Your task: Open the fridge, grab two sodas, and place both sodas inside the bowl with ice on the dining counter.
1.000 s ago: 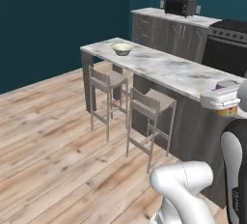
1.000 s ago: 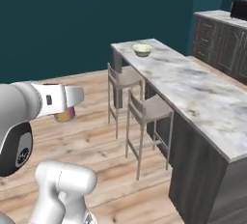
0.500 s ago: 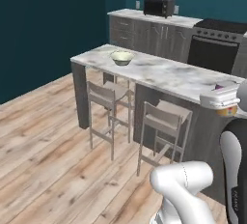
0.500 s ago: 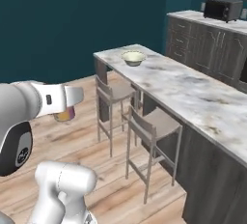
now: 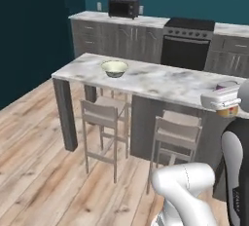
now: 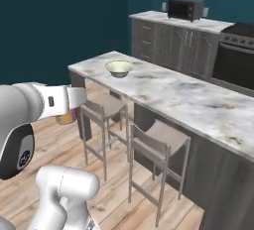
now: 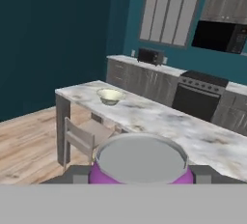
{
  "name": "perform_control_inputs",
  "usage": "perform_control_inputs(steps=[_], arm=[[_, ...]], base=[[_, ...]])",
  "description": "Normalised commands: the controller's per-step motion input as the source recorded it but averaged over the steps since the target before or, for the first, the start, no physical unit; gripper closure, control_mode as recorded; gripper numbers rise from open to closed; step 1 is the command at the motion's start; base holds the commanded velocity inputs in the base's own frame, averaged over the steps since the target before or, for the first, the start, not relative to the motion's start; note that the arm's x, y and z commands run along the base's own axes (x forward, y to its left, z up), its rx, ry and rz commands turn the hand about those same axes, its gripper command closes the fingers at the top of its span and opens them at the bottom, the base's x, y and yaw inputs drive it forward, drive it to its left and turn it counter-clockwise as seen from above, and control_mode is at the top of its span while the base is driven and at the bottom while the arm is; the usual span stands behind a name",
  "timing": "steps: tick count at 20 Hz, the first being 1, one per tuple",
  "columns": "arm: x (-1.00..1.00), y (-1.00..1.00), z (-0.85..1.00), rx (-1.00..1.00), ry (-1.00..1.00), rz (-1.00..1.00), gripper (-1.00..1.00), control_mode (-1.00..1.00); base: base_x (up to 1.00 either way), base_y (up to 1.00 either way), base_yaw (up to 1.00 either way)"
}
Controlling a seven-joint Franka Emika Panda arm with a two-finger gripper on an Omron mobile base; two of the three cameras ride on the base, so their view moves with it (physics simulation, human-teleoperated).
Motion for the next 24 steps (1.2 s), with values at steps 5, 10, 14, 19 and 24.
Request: perform_control_inputs(steps=[5, 10, 14, 19, 24], arm=[[0.0, 0.0, 0.0, 0.0, 0.0, 0.0, 1.0, 1.0], [0.0, 0.0, 0.0, 0.0, 0.0, 0.0, 1.0, 1.0], [0.0, 0.0, 0.0, 0.0, 0.0, 0.0, 1.0, 1.0], [0.0, 0.0, 0.0, 0.0, 0.0, 0.0, 1.0, 1.0], [0.0, 0.0, 0.0, 0.0, 0.0, 0.0, 1.0, 1.0]], base=[[0.37, 0.69, -0.5], [0.24, 0.78, -0.46], [0.16, 0.79, -0.44], [0.22, 0.84, -0.42], [0.35, 1.0, -0.33]])
